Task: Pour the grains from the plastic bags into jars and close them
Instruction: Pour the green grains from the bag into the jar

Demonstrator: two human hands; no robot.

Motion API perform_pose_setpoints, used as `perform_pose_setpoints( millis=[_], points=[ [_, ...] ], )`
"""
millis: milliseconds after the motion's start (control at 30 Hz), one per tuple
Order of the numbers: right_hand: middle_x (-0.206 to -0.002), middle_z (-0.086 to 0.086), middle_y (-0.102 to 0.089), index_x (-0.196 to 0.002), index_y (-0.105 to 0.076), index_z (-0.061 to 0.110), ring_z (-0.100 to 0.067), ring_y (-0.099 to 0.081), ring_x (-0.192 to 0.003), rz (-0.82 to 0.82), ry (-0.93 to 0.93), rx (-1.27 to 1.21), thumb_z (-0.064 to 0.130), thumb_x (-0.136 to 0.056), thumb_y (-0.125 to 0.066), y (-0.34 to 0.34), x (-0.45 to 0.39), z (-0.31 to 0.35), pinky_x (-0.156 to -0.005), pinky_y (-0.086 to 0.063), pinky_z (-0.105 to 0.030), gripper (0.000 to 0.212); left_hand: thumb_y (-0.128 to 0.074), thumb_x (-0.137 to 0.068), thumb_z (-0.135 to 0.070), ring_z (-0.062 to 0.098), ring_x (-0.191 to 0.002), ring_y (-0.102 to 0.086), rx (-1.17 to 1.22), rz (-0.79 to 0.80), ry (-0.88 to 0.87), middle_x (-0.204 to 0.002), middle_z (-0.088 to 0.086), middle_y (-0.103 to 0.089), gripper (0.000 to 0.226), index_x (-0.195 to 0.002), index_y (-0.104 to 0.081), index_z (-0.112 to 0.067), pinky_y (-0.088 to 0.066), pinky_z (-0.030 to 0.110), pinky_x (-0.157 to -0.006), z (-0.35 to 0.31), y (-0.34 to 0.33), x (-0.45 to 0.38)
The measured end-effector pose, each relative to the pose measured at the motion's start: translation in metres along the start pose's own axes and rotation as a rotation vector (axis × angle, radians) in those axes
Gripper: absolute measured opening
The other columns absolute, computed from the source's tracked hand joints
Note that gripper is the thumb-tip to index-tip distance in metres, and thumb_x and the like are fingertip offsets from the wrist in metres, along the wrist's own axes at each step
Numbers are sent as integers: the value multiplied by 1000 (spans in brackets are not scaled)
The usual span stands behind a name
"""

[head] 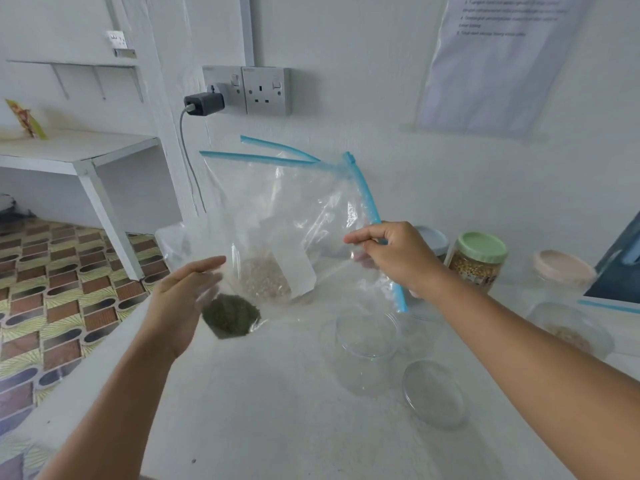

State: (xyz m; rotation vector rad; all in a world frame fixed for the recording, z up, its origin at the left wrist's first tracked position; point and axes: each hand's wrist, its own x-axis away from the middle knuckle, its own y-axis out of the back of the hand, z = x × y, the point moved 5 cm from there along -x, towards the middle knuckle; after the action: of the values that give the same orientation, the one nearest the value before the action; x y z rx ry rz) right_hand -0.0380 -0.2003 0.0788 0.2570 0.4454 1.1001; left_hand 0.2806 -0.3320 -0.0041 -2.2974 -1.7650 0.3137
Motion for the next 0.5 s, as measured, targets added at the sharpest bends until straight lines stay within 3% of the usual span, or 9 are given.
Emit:
perform_pose_setpoints(
  millis=[133, 233, 333, 500],
  points=[
    [-101, 9, -78, -95, -81, 29, -14, -76, -89, 19, -38, -60, 2, -101, -54, -6, 5, -9, -87, -64, -40, 39, -43, -104, 9, 24, -128, -61, -152, 73, 84, -131, 3, -72, 36, -114, -75, -3, -40, 51, -117, 11, 14, 1],
    [-105, 13, -77, -95, -82, 30, -14, -76, -91, 35, -21, -39, 4, -101, -56, -11, 10, -13, -87, -63, -39, 38, -50, -101, 8, 20, -129, -60, -220, 64, 102, -126, 2, -74, 31, -112, -77, -3, -33, 54, -122, 30, 22, 5],
    [-107, 10, -77, -97, -83, 26, -13, -76, -94, 32, -13, -86, 1, -101, -54, -14, 12, -13, -87, -63, -36, 38, -54, -100, 4, 25, -135, -54, -204, 66, 145, -127, -1, -74, 33, -109, -81, -12, -27, 55, -124, 41, 28, 8],
    [-107, 10, -76, -97, -84, 26, -12, -74, -98, 46, 4, -100, 3, -102, -56, -16, 15, -12, -90, -62, -35, 36, -52, -100, 3, 24, -138, -50, -116, 107, 273, -133, 2, -70, 35, -115, -80, -12, -33, 48, -119, 58, 33, 21]
  ],
)
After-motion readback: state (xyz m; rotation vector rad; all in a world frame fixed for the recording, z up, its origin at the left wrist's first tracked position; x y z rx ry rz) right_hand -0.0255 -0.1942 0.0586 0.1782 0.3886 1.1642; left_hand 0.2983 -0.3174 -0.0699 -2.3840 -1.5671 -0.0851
